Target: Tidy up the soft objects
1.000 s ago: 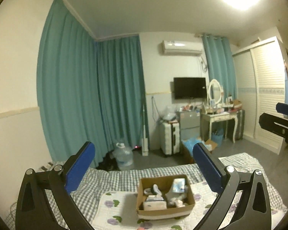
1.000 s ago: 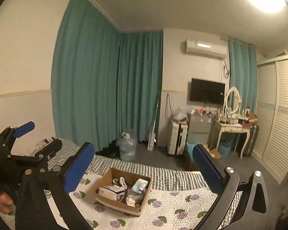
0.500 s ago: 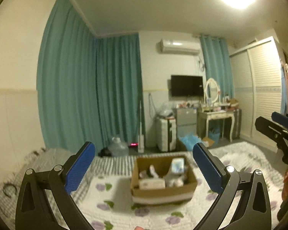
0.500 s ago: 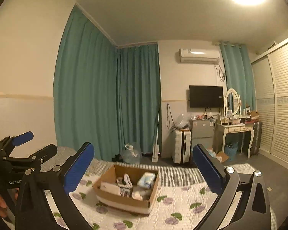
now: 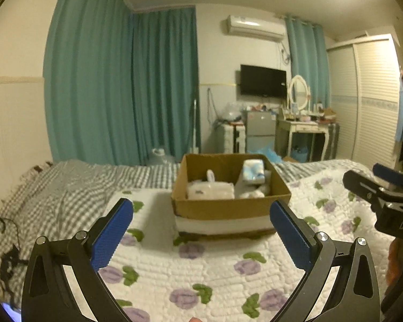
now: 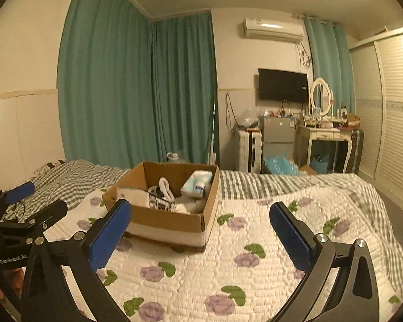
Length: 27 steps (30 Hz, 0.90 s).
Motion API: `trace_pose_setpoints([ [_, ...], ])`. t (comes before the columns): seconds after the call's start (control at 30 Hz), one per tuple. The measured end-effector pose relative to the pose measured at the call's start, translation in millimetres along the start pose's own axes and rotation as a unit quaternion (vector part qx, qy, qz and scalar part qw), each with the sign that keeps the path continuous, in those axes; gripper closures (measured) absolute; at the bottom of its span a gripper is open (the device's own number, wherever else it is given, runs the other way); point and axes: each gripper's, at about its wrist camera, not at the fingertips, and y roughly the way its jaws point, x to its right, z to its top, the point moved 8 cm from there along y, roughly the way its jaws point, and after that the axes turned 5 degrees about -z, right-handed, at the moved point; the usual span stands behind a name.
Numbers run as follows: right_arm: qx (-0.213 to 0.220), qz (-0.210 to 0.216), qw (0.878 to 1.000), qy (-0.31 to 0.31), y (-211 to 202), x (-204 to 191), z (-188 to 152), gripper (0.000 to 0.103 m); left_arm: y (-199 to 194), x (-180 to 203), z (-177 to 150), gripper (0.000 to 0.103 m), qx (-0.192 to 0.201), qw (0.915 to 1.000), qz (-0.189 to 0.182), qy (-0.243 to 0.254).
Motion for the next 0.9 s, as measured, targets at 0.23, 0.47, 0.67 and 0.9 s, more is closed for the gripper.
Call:
trace_pose_setpoints([
  [0.23,0.008,-0.006,1.000,-0.013,-3.4,-7.2,-4.9,0.000,3.8,-10.5,-6.5,0.000,-0.010,0.9997,0.003,-0.024],
  [0.47,0.006,-0.012,1.000,-0.019,-1.4,-10.6,-7.8,0.000,3.1,-15.6,-6.3,0.000,-0.004,0.9997,0.002,-0.025],
  [0.67,0.011,-0.013,1.000,-0.014,-1.8,-8.7,-6.8,0.000,3.6,-15.8,-7.1,0.000,-0.006,0.9996,-0.004,-0.028],
  [0.9,0.011,-0.013,1.000,-0.014,-2.4,-9.0,-6.8,0.000,3.1,-15.8,-7.6,0.000,-0.008,0.9997,-0.002,-0.025],
])
